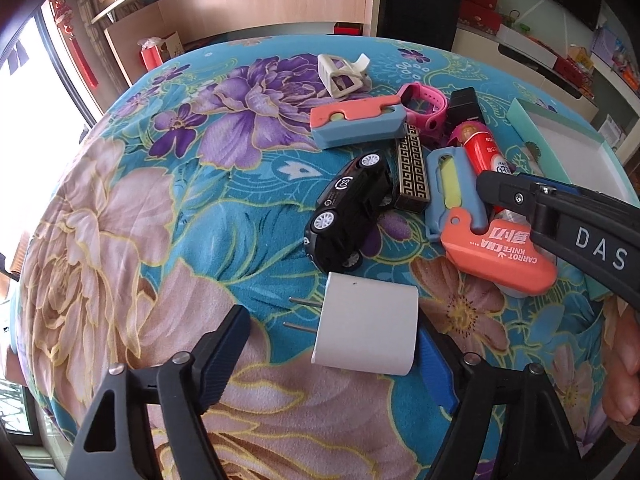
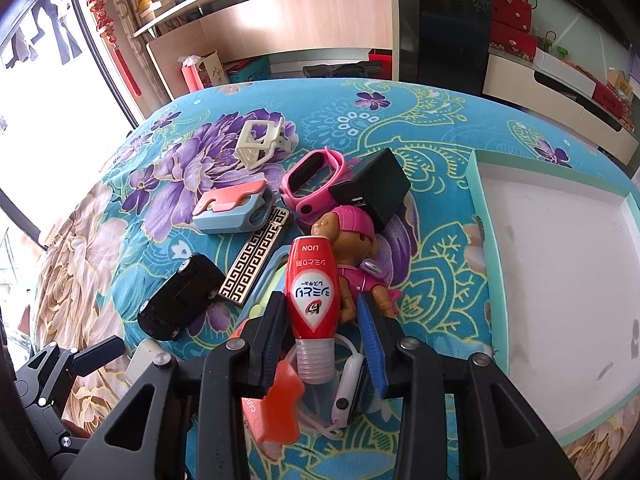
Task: Organize rigid objects
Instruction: 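Grasp the red LION bottle with the right tool while the left tool holds the charger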
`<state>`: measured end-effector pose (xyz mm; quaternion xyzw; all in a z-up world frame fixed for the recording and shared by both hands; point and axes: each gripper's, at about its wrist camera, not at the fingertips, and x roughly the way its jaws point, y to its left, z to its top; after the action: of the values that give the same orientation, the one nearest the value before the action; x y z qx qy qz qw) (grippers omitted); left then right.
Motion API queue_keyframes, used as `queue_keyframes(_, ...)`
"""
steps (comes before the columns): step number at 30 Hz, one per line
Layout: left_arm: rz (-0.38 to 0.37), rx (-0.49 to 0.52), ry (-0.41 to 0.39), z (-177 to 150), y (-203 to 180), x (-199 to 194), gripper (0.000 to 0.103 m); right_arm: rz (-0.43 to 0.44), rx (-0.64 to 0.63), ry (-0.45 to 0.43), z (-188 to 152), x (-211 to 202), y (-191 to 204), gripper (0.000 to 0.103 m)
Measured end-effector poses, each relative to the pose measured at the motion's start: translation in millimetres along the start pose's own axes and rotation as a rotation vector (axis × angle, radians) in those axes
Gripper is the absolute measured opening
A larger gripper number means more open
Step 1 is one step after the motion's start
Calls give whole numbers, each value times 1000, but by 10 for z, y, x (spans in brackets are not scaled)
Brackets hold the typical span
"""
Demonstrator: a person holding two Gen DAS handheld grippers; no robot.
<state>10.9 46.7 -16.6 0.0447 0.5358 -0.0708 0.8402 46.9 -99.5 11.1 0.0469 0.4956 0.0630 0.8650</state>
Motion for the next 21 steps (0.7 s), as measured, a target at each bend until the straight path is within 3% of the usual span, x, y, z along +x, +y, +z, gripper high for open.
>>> queue_keyframes(4,-15,18,-11,-16,-48,-8,60,-4,-4,-2,-2,3,11,38)
queue_keyframes(11,-22,12,-17,-9,-43,-36,60,-6,-7,-3,-1,-2,10,38)
queue_keyframes(15,-25,10,-25,5,-37,-66,60,9,-14,-16,1,-46,28,29)
queue_keyframes(21,-36,7,-46,20,-36,-118,60,25,-5,-19,-3,-72,21,29)
